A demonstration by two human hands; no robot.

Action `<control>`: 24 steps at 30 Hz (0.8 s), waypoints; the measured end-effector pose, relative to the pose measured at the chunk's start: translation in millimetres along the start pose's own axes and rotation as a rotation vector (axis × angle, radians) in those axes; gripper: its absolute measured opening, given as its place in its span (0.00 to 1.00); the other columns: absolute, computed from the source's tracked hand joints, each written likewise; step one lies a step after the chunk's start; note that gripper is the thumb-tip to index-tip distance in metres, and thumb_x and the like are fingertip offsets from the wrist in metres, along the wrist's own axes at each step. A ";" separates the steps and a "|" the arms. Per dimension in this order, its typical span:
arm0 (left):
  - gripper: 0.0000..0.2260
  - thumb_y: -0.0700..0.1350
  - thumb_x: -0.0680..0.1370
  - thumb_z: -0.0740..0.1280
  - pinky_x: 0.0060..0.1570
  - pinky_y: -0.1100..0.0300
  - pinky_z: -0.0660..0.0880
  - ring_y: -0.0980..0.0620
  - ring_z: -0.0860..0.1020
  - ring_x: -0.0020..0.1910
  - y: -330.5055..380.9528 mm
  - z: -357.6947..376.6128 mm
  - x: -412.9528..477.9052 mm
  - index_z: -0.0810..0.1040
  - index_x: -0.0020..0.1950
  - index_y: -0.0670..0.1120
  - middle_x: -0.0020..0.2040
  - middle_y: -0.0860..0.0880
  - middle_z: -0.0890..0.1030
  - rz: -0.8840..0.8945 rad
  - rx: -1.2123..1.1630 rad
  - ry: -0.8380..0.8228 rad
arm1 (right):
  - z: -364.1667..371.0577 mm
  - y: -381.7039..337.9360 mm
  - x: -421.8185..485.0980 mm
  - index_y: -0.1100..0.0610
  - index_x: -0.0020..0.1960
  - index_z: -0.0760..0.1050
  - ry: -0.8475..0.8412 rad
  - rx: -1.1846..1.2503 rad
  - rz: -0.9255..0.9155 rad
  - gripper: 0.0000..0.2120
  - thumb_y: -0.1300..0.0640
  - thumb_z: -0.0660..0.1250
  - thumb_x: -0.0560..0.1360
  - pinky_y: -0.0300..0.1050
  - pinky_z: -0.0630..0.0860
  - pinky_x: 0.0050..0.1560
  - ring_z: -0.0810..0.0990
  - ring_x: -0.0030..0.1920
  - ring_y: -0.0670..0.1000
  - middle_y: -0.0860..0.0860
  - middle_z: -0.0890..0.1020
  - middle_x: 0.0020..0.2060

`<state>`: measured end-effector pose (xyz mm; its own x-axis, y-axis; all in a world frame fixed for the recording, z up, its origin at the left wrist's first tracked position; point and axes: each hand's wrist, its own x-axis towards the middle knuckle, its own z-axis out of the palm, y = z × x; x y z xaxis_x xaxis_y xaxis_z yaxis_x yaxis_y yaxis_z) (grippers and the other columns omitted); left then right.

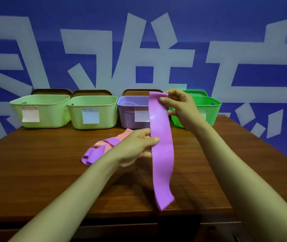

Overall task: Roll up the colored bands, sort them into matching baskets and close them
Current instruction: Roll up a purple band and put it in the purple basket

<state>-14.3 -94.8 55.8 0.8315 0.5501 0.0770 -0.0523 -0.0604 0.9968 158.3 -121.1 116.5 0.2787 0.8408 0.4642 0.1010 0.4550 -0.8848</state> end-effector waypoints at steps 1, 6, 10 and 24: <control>0.11 0.37 0.80 0.60 0.50 0.56 0.80 0.52 0.82 0.49 -4.1 -0.5 -0.5 0.76 0.61 0.42 0.52 0.47 0.83 -0.023 -0.012 0.019 | -0.9 6.1 -1.2 0.54 0.42 0.75 -0.009 -0.005 0.020 0.08 0.67 0.68 0.74 0.35 0.75 0.30 0.79 0.35 0.42 0.47 0.80 0.35; 0.12 0.45 0.78 0.66 0.63 0.51 0.74 0.50 0.79 0.58 -48.8 -8.4 7.1 0.75 0.61 0.45 0.60 0.47 0.79 -0.242 0.217 0.151 | -4.1 71.6 -7.7 0.55 0.43 0.74 0.003 -0.049 0.215 0.09 0.67 0.69 0.73 0.32 0.72 0.28 0.76 0.31 0.40 0.47 0.78 0.33; 0.29 0.50 0.75 0.70 0.66 0.56 0.68 0.49 0.70 0.66 -86.1 -37.7 38.0 0.63 0.72 0.43 0.69 0.45 0.69 -0.302 0.424 0.447 | -4.1 134.4 -14.4 0.55 0.41 0.74 0.015 -0.133 0.355 0.10 0.69 0.69 0.73 0.32 0.72 0.29 0.76 0.30 0.41 0.50 0.77 0.32; 0.06 0.38 0.77 0.66 0.40 0.66 0.76 0.57 0.79 0.43 -118.0 -71.5 131.6 0.79 0.44 0.48 0.43 0.50 0.80 -0.089 0.231 0.474 | -24.0 197.1 8.6 0.55 0.46 0.78 0.011 -0.156 0.382 0.04 0.63 0.70 0.74 0.35 0.75 0.36 0.77 0.37 0.43 0.50 0.80 0.39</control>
<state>61.7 44.3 -50.2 0.4837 0.8740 0.0467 0.1743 -0.1485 0.9734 203.4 -31.3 -54.9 0.3342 0.9370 0.1018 0.1317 0.0605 -0.9894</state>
